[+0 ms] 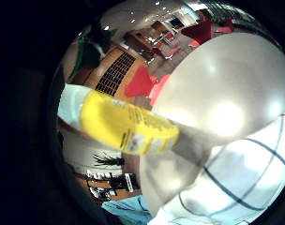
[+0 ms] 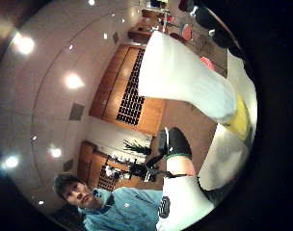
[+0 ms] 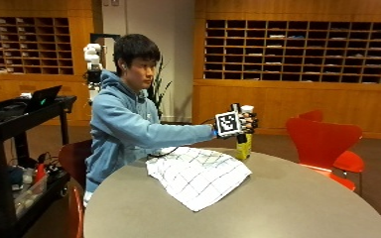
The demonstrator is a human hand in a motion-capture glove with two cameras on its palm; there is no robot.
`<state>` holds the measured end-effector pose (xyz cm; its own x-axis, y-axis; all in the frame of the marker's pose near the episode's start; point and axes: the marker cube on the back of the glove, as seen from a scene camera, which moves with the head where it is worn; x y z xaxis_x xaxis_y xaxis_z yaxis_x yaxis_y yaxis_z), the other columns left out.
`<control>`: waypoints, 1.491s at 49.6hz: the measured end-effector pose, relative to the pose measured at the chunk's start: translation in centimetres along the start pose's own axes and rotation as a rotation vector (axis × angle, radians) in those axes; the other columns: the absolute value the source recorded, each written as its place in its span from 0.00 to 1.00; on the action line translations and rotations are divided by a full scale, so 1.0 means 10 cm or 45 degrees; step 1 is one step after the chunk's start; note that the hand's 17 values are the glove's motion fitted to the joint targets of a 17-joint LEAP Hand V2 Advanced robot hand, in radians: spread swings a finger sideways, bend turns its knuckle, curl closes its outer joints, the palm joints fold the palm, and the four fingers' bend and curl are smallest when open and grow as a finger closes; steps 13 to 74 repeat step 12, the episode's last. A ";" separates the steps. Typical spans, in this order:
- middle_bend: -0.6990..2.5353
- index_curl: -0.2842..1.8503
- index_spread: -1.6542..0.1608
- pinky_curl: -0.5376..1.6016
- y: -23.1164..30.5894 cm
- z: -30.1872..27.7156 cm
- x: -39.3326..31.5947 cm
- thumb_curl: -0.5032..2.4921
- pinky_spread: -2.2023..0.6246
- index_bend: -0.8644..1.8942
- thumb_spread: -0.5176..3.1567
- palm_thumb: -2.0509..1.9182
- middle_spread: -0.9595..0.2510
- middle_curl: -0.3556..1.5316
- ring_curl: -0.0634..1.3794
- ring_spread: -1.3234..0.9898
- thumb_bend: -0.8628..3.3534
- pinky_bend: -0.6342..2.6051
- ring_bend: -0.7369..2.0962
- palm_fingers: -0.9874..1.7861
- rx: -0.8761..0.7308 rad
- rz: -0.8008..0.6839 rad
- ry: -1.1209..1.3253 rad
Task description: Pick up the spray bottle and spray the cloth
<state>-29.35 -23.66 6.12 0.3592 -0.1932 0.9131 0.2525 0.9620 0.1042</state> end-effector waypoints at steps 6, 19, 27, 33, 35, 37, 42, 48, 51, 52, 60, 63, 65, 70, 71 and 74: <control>0.30 0.27 0.74 0.43 0.11 -0.24 -0.01 0.37 0.80 0.33 0.35 0.72 0.68 0.41 0.32 0.52 0.19 0.33 0.40 0.54 0.085 -0.043 0.121; 0.29 0.25 0.73 0.43 0.24 -0.52 -0.09 0.36 0.81 0.34 0.36 0.71 0.70 0.40 0.31 0.54 0.20 0.33 0.40 0.52 0.145 -0.066 0.118; 0.29 0.25 0.73 0.43 0.24 -0.52 -0.09 0.36 0.81 0.34 0.36 0.71 0.70 0.40 0.31 0.54 0.20 0.33 0.40 0.52 0.145 -0.066 0.118; 0.29 0.25 0.73 0.43 0.24 -0.52 -0.09 0.36 0.81 0.34 0.36 0.71 0.70 0.40 0.31 0.54 0.20 0.33 0.40 0.52 0.145 -0.066 0.118; 0.29 0.25 0.73 0.43 0.24 -0.52 -0.09 0.36 0.81 0.34 0.36 0.71 0.70 0.40 0.31 0.54 0.20 0.33 0.40 0.52 0.145 -0.066 0.118; 0.29 0.25 0.73 0.43 0.24 -0.52 -0.09 0.36 0.81 0.34 0.36 0.71 0.70 0.40 0.31 0.54 0.20 0.33 0.40 0.52 0.145 -0.066 0.118; 0.29 0.25 0.73 0.43 0.24 -0.52 -0.09 0.36 0.81 0.34 0.36 0.71 0.70 0.40 0.31 0.54 0.20 0.33 0.40 0.52 0.145 -0.066 0.118; 0.29 0.25 0.73 0.43 0.24 -0.52 -0.09 0.36 0.81 0.34 0.36 0.71 0.70 0.40 0.31 0.54 0.20 0.33 0.40 0.52 0.145 -0.066 0.118; 0.29 0.25 0.73 0.43 0.24 -0.52 -0.09 0.36 0.81 0.34 0.36 0.71 0.70 0.40 0.31 0.54 0.20 0.33 0.40 0.52 0.145 -0.066 0.118; 0.29 0.25 0.73 0.43 0.24 -0.52 -0.09 0.36 0.81 0.34 0.36 0.71 0.70 0.40 0.31 0.54 0.20 0.33 0.40 0.52 0.145 -0.066 0.118; 0.29 0.25 0.73 0.43 0.24 -0.52 -0.09 0.36 0.81 0.34 0.36 0.71 0.70 0.40 0.31 0.54 0.20 0.33 0.40 0.52 0.145 -0.066 0.118; 0.29 0.25 0.73 0.43 0.24 -0.52 -0.09 0.36 0.81 0.34 0.36 0.71 0.70 0.40 0.31 0.54 0.20 0.33 0.40 0.52 0.145 -0.066 0.118; 0.29 0.25 0.73 0.43 0.24 -0.52 -0.09 0.36 0.81 0.34 0.36 0.71 0.70 0.40 0.31 0.54 0.20 0.33 0.40 0.52 0.145 -0.066 0.118; 0.29 0.25 0.73 0.43 0.24 -0.52 -0.09 0.36 0.81 0.34 0.36 0.71 0.70 0.40 0.31 0.54 0.20 0.33 0.40 0.52 0.145 -0.066 0.118; 0.29 0.25 0.73 0.43 0.24 -0.52 -0.09 0.36 0.81 0.34 0.36 0.71 0.70 0.40 0.31 0.54 0.20 0.33 0.40 0.52 0.145 -0.066 0.118; 0.29 0.25 0.73 0.43 0.24 -0.52 -0.09 0.36 0.81 0.34 0.36 0.71 0.70 0.40 0.31 0.54 0.20 0.33 0.40 0.52 0.145 -0.066 0.118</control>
